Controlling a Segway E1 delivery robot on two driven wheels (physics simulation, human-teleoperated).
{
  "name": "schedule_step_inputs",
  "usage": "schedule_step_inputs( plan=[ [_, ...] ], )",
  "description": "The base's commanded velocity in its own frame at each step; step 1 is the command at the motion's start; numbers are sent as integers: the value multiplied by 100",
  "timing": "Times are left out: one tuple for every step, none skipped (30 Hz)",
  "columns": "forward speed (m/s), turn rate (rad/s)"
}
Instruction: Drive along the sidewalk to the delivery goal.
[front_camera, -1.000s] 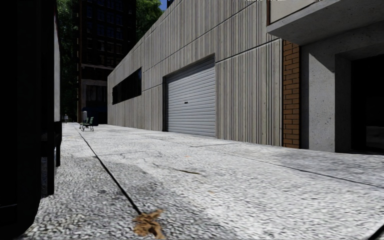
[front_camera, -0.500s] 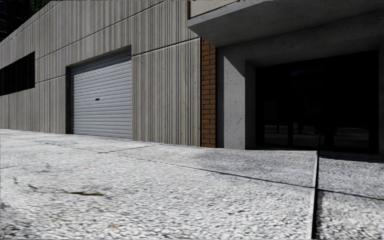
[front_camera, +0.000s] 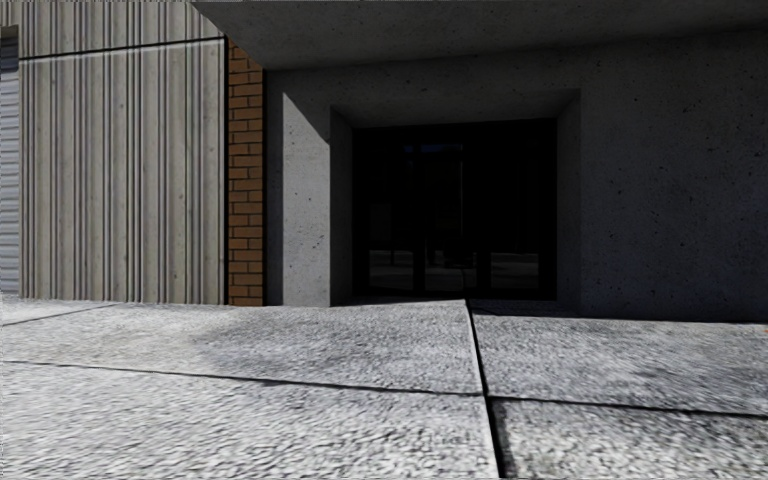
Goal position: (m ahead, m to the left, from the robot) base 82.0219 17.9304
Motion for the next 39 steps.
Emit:
schedule_step_inputs(
  plan=[
    [140,-90],
    [140,-90],
    [140,-90],
    [140,-90],
    [140,-90],
    [140,-90],
    [140,-90],
    [140,-90],
    [140,-90],
    [140,-90],
    [140,-91],
    [140,-91],
    [140,-91],
    [140,-92],
    [140,-92],
    [140,-92],
    [140,-92],
    [140,-92],
    [140,-92],
    [140,-92],
    [140,-92],
    [142,-92],
    [143,-92],
    [143,-92],
    [143,-93],
    [143,-94],
    [143,-95],
    [143,-95],
    [144,-95],
    [146,-95],
    [158,-95],
    [158,-95],
    [200,-95],
    [200,-95],
    [200,-95],
    [200,-95],
    [200,-95],
    [200,-95],
    [200,-95]
  ],
)
